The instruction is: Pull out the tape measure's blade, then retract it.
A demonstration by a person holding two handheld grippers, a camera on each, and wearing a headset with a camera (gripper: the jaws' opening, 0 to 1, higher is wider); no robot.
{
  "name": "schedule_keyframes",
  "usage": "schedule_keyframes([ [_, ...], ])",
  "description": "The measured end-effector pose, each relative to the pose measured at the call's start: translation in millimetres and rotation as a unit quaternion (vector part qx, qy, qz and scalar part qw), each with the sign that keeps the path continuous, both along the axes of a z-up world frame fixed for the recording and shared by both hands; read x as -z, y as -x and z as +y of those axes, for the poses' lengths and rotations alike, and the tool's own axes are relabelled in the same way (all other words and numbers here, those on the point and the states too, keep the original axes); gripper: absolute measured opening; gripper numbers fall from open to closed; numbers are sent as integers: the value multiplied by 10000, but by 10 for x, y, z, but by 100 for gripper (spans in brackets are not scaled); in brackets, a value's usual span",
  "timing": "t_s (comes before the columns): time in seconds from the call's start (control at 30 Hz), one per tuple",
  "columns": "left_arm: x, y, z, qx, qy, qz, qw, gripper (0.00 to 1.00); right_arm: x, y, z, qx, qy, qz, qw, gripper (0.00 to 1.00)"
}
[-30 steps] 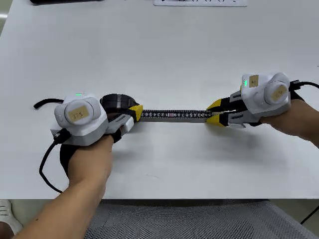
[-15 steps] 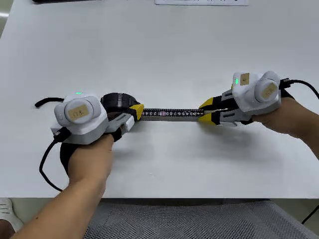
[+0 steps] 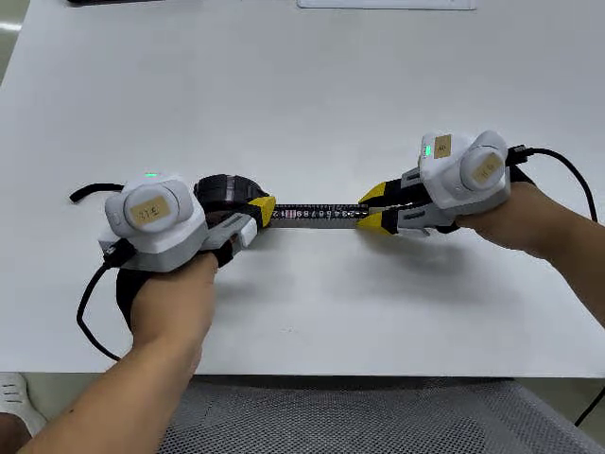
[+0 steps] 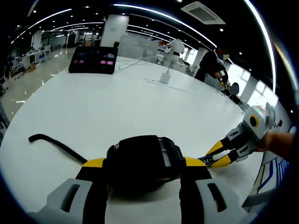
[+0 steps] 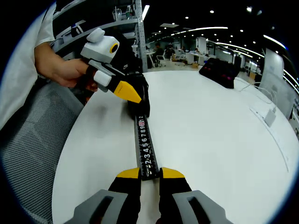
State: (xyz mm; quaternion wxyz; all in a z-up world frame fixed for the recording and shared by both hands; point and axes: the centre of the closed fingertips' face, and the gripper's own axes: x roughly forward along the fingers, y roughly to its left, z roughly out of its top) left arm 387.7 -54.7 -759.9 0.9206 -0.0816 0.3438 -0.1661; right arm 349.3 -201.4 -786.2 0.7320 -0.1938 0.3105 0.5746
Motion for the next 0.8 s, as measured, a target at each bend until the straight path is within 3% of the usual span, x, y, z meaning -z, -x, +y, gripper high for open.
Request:
schedule_keyframes([
  [0.8,-1,-3,5,-13,41,14,10000,57,-6,-36,319,-18,-235,46,9997,11],
])
